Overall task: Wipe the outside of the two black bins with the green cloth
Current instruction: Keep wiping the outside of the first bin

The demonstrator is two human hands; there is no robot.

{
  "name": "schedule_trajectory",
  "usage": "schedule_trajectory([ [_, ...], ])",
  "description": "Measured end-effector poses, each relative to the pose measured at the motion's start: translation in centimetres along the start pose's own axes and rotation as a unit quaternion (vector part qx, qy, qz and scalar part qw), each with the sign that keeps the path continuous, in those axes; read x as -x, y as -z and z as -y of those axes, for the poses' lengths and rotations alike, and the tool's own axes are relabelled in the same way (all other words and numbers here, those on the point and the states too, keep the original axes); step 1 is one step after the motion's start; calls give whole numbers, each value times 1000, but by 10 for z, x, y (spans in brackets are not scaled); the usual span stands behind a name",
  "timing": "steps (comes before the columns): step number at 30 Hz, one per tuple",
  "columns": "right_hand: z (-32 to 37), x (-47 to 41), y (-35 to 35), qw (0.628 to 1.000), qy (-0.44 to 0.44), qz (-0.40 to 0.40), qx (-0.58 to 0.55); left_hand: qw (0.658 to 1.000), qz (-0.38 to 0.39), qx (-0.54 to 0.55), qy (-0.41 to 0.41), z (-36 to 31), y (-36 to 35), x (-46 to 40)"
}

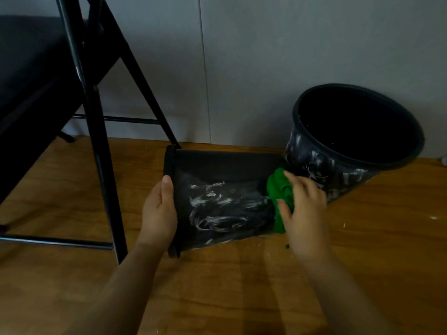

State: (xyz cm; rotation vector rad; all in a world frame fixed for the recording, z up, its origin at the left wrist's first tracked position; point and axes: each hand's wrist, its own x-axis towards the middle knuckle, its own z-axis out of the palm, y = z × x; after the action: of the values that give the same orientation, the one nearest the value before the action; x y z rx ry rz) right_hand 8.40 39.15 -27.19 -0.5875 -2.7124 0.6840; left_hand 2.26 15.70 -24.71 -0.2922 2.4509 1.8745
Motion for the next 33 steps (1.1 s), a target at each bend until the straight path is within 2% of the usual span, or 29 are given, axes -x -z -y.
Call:
schedule_trajectory([
  [2,-7,-8,3,998,-50,-41,-14,1000,-6,5,-3,1,-1,1],
  [4,-4,-4,0,997,-55,-54,-19,1000,-8,12,0,2,-2,2],
  [9,6,10,-8,999,40,4,-19,1000,8,17,-4,3,0,0],
  [14,0,-2,-3,994,-76,-68,-46,1000,0,23,-2,3,-2,2],
  [16,12,9,-6,996,-43,-47,-61,1000,-1,24,-6,4,-2,2],
  [19,24,23,-11,995,78,16,-53,1000,5,24,-6,3,-1,-1],
  [20,21,21,-11,994,93,20,-45,1000,7,23,-7,2,-1,-2],
  [25,2,7,-7,995,-45,-64,-54,999,6,32,4,2,-2,-1],
  [27,12,17,-11,996,-37,-53,-65,999,4,37,9,2,-3,0],
  [31,26,38,-20,995,67,13,-72,999,10,39,12,1,-2,-1],
  [33,18,32,-17,997,34,3,-74,999,13,36,14,0,-2,-2],
])
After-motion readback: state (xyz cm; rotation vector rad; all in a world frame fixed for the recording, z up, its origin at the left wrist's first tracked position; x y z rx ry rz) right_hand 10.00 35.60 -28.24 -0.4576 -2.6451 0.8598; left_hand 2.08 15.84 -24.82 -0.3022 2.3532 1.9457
